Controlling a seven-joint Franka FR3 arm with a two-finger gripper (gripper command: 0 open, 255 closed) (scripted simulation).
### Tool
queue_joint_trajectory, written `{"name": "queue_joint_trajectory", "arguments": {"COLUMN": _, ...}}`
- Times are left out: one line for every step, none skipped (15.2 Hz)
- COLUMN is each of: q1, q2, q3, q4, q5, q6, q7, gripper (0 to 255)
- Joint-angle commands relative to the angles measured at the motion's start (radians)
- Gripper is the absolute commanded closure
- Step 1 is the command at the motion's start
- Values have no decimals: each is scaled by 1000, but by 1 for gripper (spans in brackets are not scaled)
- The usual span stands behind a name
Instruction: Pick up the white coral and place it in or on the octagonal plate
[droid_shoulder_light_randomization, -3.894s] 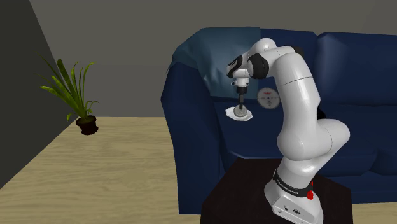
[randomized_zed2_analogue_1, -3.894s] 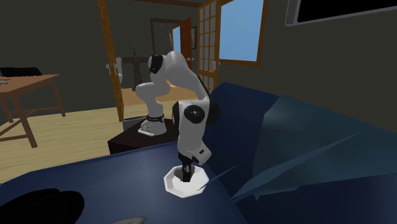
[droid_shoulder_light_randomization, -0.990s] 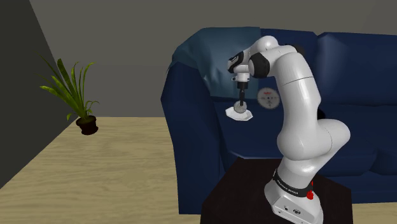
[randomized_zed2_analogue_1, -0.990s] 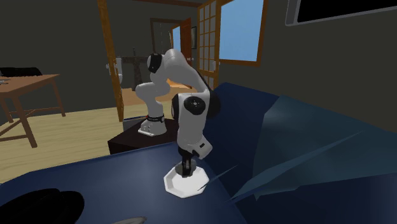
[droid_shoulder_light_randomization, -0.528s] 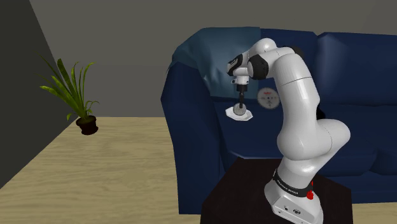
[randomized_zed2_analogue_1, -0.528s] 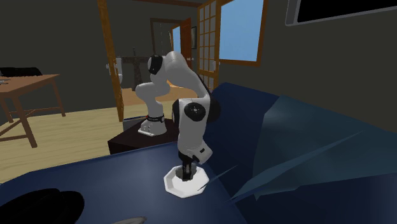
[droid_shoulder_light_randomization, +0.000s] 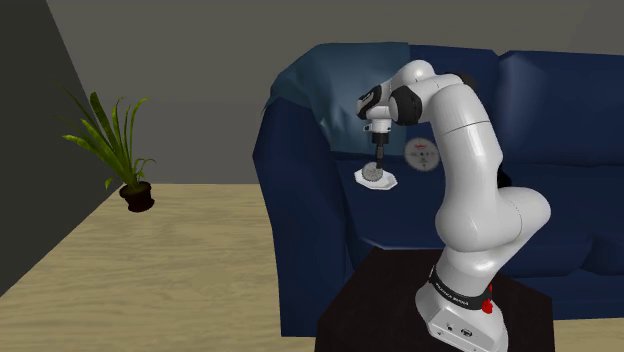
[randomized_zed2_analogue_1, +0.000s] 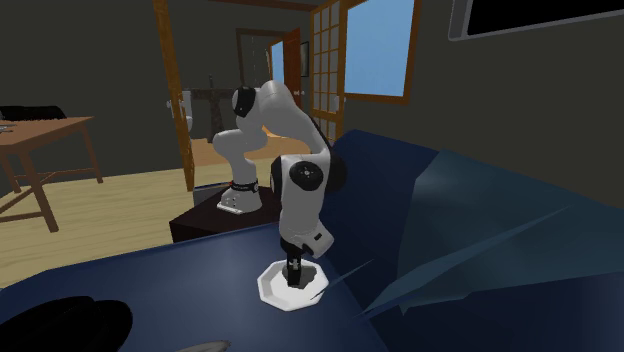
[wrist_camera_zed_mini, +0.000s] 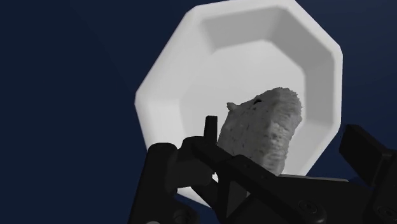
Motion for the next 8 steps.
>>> {"name": "queue_joint_trajectory", "arguments": {"q1": 0, "q2": 0, "q3": 0, "q4": 0, "q5": 0, "q6": 0, "q7": 0, "gripper": 0}}
{"name": "queue_joint_trajectory", "arguments": {"q1": 0, "q2": 0, "q3": 0, "q4": 0, "q5": 0, "q6": 0, "q7": 0, "gripper": 0}}
{"name": "queue_joint_trajectory", "arguments": {"q1": -5, "q2": 1, "q3": -1, "q4": 36, "q5": -3, "q6": -34, "q7": 3, "gripper": 0}}
{"name": "queue_joint_trajectory", "arguments": {"q1": -11, "q2": 4, "q3": -2, "q4": 75, "q5": -5, "q6": -69, "q7": 7, "gripper": 0}}
{"name": "queue_joint_trajectory", "arguments": {"q1": -19, "q2": 9, "q3": -2, "q4": 117, "q5": -6, "q6": -105, "q7": 10, "gripper": 0}}
{"name": "queue_joint_trajectory", "arguments": {"q1": -25, "q2": 14, "q3": -2, "q4": 152, "q5": -7, "q6": -134, "q7": 13, "gripper": 0}}
{"name": "queue_joint_trajectory", "arguments": {"q1": -25, "q2": 14, "q3": -2, "q4": 152, "q5": -7, "q6": -134, "q7": 13, "gripper": 0}}
{"name": "queue_joint_trajectory", "arguments": {"q1": -25, "q2": 14, "q3": -2, "q4": 152, "q5": -7, "q6": -134, "q7": 13, "gripper": 0}}
